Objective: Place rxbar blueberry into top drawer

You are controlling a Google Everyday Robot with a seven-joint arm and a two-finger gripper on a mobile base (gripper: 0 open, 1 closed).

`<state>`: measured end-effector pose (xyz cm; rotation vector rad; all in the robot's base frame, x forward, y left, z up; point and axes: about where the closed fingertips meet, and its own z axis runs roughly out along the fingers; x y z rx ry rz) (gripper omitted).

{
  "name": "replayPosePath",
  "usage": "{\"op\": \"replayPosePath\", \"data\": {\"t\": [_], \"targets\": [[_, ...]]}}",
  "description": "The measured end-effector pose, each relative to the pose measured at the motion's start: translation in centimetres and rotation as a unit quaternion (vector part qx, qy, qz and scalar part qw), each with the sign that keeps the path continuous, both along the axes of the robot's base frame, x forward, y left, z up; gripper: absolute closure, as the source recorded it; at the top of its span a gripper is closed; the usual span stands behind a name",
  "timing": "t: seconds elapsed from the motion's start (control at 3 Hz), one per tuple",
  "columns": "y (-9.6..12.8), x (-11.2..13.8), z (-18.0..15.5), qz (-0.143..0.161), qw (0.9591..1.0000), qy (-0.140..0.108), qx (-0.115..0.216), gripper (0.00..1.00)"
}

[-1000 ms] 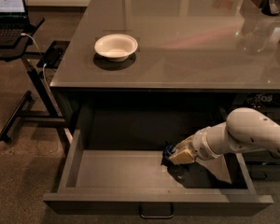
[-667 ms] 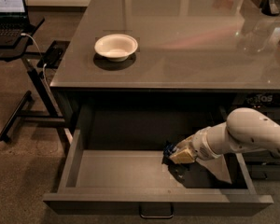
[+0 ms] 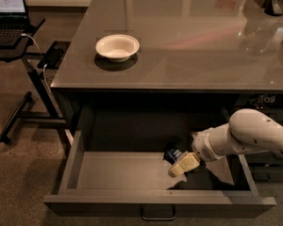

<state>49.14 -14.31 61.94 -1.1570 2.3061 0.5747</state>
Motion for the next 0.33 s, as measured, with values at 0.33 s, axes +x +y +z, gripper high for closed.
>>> {"op": "replayPosePath", "data": {"t": [0.33], "targets": [[0.00,0.00,0.00,0.000,1.0000,0.000,0.000,0.00]]}}
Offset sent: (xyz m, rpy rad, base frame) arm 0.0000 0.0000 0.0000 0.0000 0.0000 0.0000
